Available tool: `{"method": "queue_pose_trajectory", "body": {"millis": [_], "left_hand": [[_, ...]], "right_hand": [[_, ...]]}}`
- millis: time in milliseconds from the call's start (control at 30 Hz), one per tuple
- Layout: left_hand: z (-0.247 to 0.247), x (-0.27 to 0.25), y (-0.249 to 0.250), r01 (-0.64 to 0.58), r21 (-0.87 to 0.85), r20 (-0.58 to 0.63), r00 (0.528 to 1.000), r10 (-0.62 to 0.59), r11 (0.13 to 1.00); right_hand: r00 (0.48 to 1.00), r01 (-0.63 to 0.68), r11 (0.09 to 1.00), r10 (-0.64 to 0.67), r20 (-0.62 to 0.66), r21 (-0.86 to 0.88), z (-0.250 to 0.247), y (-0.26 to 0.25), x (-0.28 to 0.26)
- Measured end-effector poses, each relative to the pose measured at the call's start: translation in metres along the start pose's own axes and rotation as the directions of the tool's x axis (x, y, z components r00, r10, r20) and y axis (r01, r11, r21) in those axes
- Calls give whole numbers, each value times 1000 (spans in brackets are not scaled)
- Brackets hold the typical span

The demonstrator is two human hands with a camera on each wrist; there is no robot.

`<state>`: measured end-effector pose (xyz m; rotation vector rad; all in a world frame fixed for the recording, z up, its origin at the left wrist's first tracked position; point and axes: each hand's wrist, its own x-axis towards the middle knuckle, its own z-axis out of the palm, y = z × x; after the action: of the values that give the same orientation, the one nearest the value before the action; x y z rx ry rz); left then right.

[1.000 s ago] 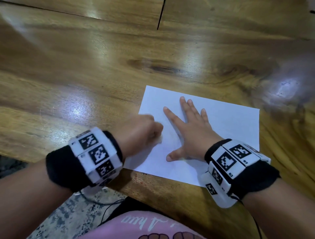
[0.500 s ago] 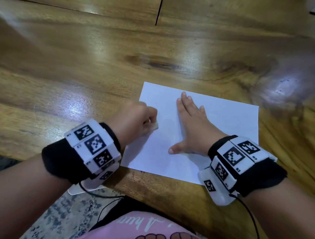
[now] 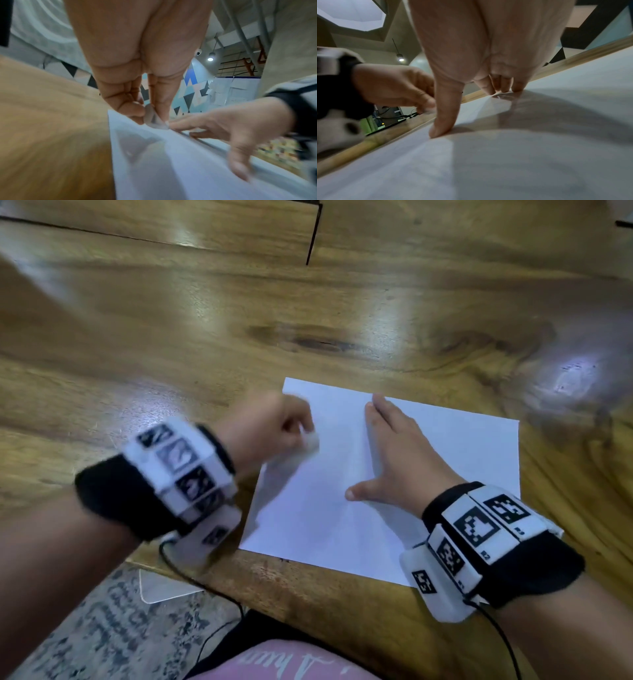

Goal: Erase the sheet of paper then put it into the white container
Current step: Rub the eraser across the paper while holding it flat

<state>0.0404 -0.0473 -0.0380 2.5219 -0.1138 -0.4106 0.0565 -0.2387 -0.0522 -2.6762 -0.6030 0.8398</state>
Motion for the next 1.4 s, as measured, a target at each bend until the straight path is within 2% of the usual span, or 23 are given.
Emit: {"method": "queue_pose_trajectory", "body": {"millis": [67, 167, 300, 400, 533, 600, 667, 767, 867, 967, 1033, 1067, 1167, 1233, 1333, 1400], "left_hand": [[-10, 28, 4, 42, -6, -42, 998, -42, 999], [-12, 57, 16, 23, 43, -63, 998, -20, 999], [-1, 61, 24, -8, 92, -69, 998, 15, 996], [10, 34, 16, -64, 68, 40, 997, 61, 996], [12, 10, 8, -106, 137, 230, 971, 72, 985], [5, 25, 10, -63, 86, 204, 978, 45, 994], [1, 47, 16, -32, 51, 82, 996, 27, 998], [3, 67, 27, -15, 138, -39, 999, 20, 990], [13, 44, 23, -56, 130, -2, 998, 56, 990], [25, 2, 14, -178, 112, 124, 979, 164, 978], [25, -3, 12, -193, 87, 188, 967, 174, 977], [22, 3, 13, -188, 93, 191, 967, 168, 978], [9, 43, 22, -92, 117, 69, 994, 85, 989], [5, 60, 28, -51, 126, 37, 998, 47, 991], [14, 38, 25, -85, 117, 75, 994, 76, 990], [25, 8, 18, -156, 112, 115, 983, 143, 981]], "right_hand": [[999, -16, 999, 14, -31, -51, -2, 1, 3], [999, -26, 990, 20, -43, -142, -5, -1, 6], [999, -26, 983, 21, -33, -181, -6, 0, 7], [1000, -17, 984, 12, -29, -179, -5, 2, 7], [999, -10, 987, 4, -35, -159, -6, 2, 7], [999, -10, 987, 4, -37, -160, -6, 2, 8], [999, -12, 987, 6, -38, -163, -6, 2, 8], [999, -15, 985, 9, -36, -172, -5, 2, 9], [999, -12, 987, 6, -40, -161, -5, 3, 9], [999, 0, 987, -6, -39, -162, -5, 3, 9], [999, 2, 986, -10, -45, -165, -4, 4, 10], [999, 1, 986, -9, -45, -166, -4, 3, 9], [999, -4, 987, -3, -48, -162, -5, 2, 9], [999, -5, 986, -2, -45, -164, -5, 2, 9], [999, -8, 986, 2, -39, -164, -5, 2, 9], [999, 3, 986, -11, -49, -167, -4, 3, 9]]}}
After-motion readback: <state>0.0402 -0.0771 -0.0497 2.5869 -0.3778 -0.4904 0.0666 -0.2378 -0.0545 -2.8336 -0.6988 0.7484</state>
